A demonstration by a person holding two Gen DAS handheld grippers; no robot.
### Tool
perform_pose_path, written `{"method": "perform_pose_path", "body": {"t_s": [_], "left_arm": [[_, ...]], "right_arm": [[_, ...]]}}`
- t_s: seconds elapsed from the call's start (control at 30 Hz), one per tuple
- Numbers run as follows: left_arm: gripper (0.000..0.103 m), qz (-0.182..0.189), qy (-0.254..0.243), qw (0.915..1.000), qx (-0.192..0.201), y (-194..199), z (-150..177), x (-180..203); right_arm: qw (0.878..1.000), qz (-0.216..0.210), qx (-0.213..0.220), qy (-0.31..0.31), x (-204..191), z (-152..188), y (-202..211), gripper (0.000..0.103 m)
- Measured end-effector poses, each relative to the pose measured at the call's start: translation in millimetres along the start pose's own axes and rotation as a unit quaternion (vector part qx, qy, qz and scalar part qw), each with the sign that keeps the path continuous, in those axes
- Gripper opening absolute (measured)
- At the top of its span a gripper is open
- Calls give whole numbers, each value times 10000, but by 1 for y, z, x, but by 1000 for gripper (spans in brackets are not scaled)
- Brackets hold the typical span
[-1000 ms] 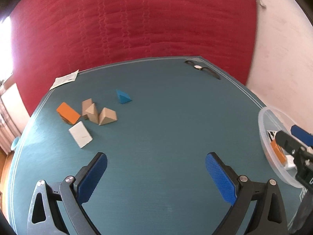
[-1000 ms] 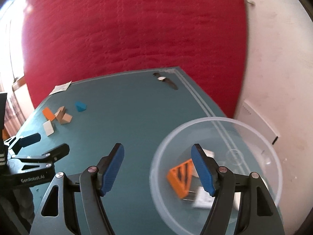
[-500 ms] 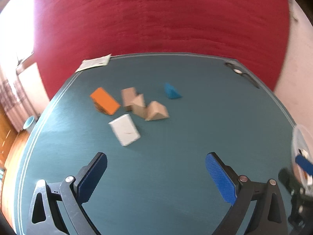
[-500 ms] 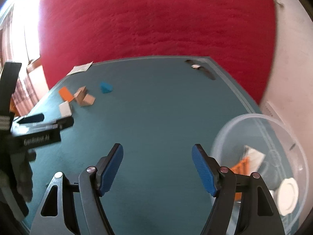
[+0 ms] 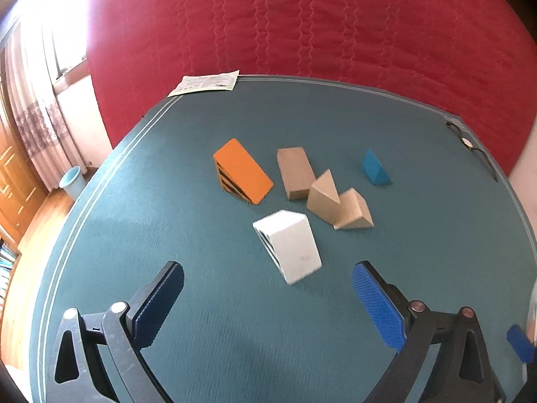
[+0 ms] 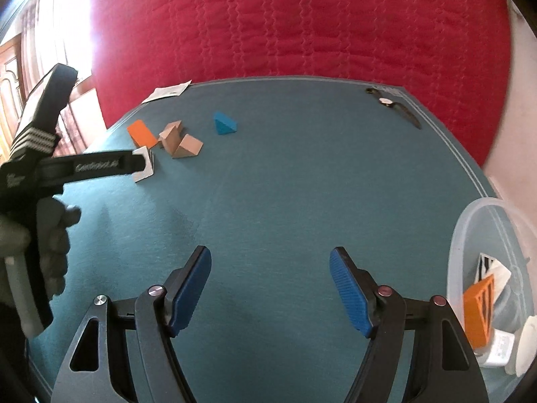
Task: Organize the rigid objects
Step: 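Move both open tools away from basin toward the wooden blocks, then grasp the white block with the left gripper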
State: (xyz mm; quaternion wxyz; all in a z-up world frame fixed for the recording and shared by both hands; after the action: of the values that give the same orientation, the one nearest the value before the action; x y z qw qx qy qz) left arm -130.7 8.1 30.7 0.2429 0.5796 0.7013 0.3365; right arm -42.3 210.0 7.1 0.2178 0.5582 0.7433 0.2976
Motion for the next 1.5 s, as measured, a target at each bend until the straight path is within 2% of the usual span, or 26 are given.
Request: {"method": "perform_pose_path", "body": {"t_s": [0.3,0.37,0.43,0.47,0.83,1.13,1.5], "left_arm": [[101,-138,18,9999,24,-17,-10,5],[91,-119,34,9999,-22,-22,-10,2],[71,40,91,9998,-196,-29,-10,-4],[71,87,126,9996,-222,-30,-10,-7],[34,346,94,9993,-127,-23,-10,-29],[34,538,-108,9985,-71,-18,-6,-40],[33,600,-18,9982,-45,-14,-2,-51]], "right_arm": [[9999,-83,-119,-64,1,0,-10,74],[9998,-91,-153,-57,0,1,-11,74],[9997,-112,-204,-59,0,1,-13,74],[9997,-122,-219,-67,0,1,-14,74],[9992,-132,-365,48,-5,0,-22,74],[9984,-318,-426,178,-23,-17,-31,74],[9972,-592,-424,187,-45,-55,-75,74]]}}
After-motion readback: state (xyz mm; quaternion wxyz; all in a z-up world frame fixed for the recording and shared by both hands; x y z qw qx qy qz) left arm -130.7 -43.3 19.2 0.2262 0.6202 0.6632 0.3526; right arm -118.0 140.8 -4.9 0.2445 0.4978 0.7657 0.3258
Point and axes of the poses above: each gripper's, at about its wrist camera, not at the fingertips, and y roughly against the way its jaws point, x to its right, z to its underside, the point moved 1 cm from there along -y, roughly the way its jaws point, and after that the axes turned 5 degrees about y, right-handed, at the moved point
